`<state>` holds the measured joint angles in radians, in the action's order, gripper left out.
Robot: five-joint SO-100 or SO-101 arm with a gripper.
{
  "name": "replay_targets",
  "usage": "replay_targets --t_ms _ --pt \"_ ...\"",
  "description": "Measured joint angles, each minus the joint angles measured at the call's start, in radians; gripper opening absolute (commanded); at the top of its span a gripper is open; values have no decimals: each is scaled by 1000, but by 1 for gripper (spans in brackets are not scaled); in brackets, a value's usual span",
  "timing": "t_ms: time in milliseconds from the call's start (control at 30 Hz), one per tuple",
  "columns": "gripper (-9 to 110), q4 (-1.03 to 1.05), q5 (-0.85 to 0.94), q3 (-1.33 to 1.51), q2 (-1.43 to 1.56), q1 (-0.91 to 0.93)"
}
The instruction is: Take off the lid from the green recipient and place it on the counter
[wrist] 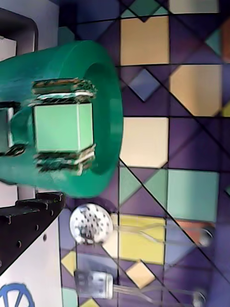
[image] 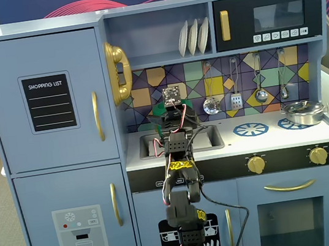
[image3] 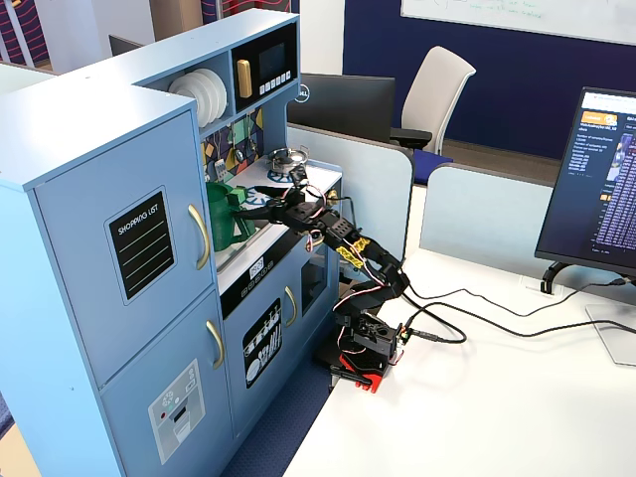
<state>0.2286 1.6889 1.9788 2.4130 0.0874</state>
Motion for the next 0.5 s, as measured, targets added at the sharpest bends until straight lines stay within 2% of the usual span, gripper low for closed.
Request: replay_targets --t_ms 500 --pt "50 -71 2 -121 -187 -8"
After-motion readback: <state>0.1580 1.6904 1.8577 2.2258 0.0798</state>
